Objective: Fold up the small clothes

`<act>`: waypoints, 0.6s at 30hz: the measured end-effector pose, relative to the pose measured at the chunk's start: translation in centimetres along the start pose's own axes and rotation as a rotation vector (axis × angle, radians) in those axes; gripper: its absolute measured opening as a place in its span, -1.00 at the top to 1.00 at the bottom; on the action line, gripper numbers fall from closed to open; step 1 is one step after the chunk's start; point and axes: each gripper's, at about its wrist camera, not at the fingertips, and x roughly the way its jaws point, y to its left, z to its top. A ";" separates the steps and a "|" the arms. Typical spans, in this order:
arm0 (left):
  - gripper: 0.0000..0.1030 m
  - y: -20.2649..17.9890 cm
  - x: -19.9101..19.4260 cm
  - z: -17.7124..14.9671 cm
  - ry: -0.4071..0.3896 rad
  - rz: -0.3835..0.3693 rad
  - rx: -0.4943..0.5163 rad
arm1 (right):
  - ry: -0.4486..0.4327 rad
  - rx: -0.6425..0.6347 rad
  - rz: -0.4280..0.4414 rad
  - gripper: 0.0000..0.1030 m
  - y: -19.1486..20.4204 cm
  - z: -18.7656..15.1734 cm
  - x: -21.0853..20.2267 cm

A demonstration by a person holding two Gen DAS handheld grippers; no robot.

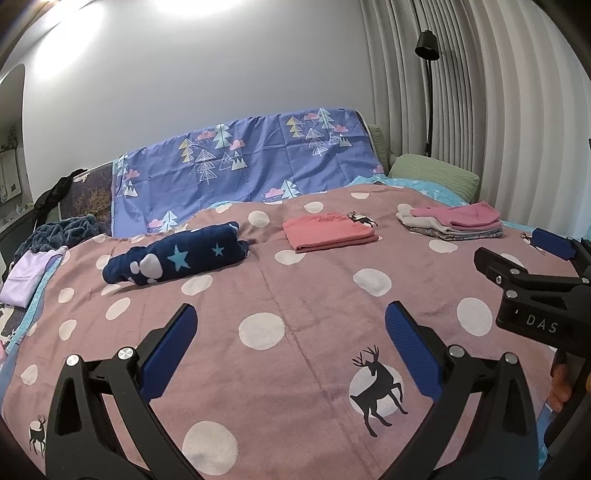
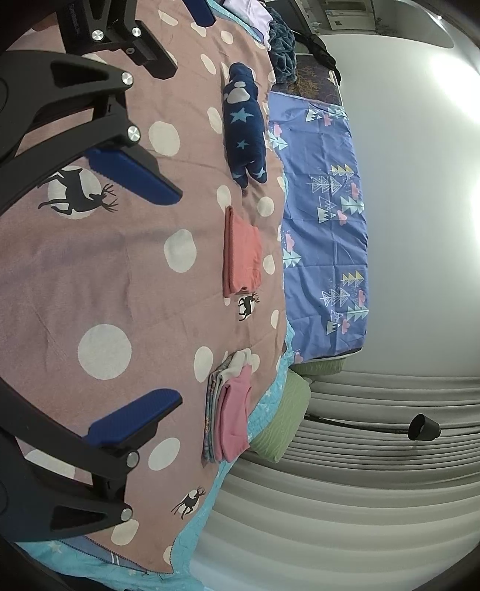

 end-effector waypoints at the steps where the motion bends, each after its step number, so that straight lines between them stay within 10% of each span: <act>1: -0.97 0.0 -0.1 0.0 0.001 -0.002 0.001 | 0.000 0.000 0.001 -0.96 0.0 0.0 0.0; 18: -0.97 0.2 0.2 -0.4 0.024 -0.023 -0.009 | 0.016 -0.007 0.005 -0.96 0.3 -0.5 0.3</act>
